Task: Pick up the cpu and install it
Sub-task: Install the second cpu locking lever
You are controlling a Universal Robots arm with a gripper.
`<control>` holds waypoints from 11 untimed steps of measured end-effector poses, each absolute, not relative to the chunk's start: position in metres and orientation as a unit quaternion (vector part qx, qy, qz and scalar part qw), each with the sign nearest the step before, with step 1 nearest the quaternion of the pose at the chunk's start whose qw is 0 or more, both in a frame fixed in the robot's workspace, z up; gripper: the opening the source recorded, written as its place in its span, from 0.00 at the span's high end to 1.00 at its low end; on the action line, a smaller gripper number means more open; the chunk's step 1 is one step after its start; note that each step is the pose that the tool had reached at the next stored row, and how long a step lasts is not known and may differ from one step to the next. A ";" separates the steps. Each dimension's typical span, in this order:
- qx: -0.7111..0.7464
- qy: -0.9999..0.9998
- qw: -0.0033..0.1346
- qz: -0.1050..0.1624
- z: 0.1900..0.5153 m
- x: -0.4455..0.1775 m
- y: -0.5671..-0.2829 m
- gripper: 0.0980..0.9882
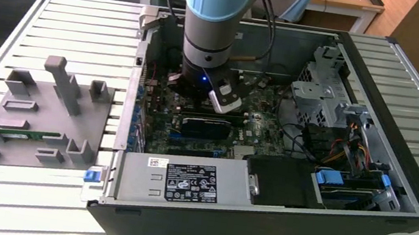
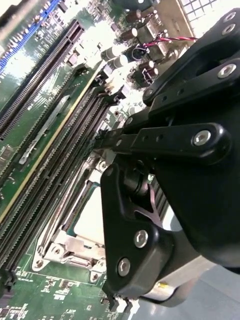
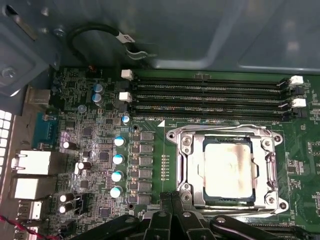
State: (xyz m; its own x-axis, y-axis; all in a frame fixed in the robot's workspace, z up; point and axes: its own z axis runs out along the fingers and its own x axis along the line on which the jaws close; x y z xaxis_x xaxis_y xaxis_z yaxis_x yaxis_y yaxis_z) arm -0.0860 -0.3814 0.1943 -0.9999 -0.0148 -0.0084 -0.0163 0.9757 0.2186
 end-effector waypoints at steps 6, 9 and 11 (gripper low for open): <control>-0.008 0.994 0.004 0.110 0.205 -0.086 -0.381 0.99; -0.008 0.994 0.004 0.110 0.210 -0.086 -0.381 0.99; -0.008 0.994 0.004 0.110 0.215 -0.086 -0.381 0.99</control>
